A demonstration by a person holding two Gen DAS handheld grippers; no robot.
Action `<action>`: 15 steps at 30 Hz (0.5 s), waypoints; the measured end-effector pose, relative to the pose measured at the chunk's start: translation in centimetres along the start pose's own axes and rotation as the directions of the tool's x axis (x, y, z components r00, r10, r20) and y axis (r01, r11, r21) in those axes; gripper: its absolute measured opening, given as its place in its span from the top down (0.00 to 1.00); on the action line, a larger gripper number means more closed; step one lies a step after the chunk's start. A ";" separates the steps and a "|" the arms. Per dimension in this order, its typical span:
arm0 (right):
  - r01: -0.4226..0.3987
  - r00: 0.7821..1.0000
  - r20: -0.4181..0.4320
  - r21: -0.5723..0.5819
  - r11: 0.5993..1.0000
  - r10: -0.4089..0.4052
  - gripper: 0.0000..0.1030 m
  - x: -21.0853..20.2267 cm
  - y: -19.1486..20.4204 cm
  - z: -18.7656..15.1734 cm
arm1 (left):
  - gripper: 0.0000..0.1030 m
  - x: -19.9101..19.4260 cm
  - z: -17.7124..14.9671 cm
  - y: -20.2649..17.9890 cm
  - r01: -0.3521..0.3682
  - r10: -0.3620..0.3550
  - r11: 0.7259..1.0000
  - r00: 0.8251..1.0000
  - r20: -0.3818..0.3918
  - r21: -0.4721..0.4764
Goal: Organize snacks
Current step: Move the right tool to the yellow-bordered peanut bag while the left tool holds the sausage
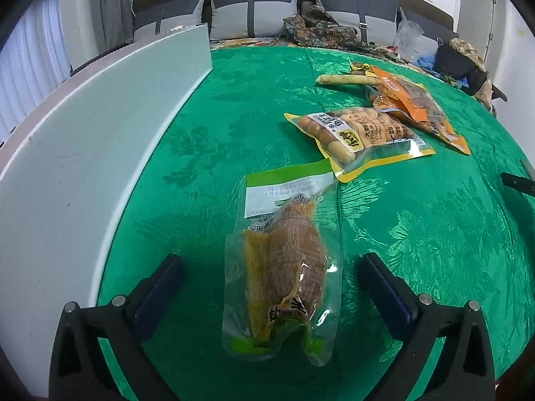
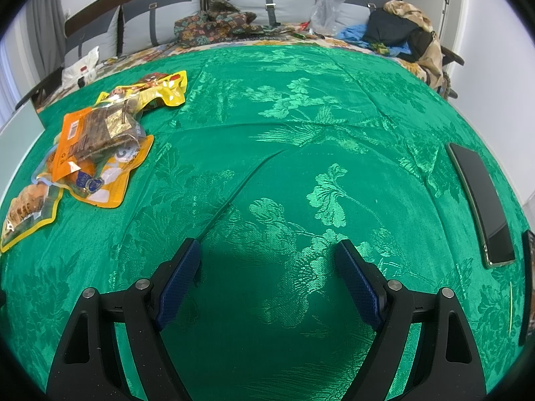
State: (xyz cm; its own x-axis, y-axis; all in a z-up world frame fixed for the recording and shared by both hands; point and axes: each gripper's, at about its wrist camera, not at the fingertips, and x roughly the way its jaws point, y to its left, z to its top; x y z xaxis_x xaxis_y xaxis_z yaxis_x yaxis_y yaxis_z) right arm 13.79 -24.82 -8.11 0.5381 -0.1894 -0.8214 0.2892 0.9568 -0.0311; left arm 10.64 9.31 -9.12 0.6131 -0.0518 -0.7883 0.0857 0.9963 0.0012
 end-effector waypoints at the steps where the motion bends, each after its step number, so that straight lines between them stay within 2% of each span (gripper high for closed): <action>1: 0.009 1.000 -0.015 -0.003 1.000 -0.009 0.18 0.0 0.1 0.1 | 0.00 0.0 0.0 0.0 0.001 -0.001 1.000 1.000 0.002 0.001; 2: 0.030 0.998 -0.054 -0.004 1.000 -0.030 0.19 -0.2 0.7 0.5 | 0.00 0.0 0.0 0.0 0.002 -0.002 1.000 1.000 0.003 0.001; 3: 0.034 0.998 -0.056 0.002 0.999 -0.034 0.18 -0.5 1.2 0.7 | 0.00 0.0 0.0 0.0 0.001 -0.001 1.000 1.000 0.004 0.000; 6: -0.119 0.993 0.015 -0.019 0.993 0.120 0.18 -3.2 6.1 2.1 | 0.00 0.0 -0.1 0.0 0.002 -0.002 1.000 1.000 0.004 0.001; 8: -0.237 0.971 -0.011 -0.125 0.963 0.237 0.18 -4.3 12.4 3.4 | 0.00 0.0 -0.1 0.0 0.002 -0.002 1.000 1.000 0.004 0.001; 10: -0.327 0.945 -0.080 -0.226 0.918 0.317 0.19 -4.4 18.2 4.3 | 0.00 -0.1 -0.1 -0.1 0.006 -0.006 1.000 1.000 0.006 0.006; 12: -0.367 0.930 -0.147 -0.345 0.864 0.337 0.19 -3.8 24.3 4.7 | 0.00 -0.1 -0.2 -0.1 0.012 -0.012 1.000 1.000 0.009 0.013; 15: -0.334 0.942 -0.179 -0.471 0.816 0.283 0.19 -2.2 30.3 4.6 | 0.00 -0.2 -0.2 -0.1 0.016 -0.016 1.000 1.000 0.011 0.018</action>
State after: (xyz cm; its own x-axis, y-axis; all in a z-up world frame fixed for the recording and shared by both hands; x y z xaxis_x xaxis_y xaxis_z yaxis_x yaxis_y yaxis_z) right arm 25.03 3.61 -4.64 0.4475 0.1318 -0.8845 -0.3165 0.9484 -0.0188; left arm 10.35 9.25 -9.12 0.6201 -0.0682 -0.7815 0.1092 0.9940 0.0000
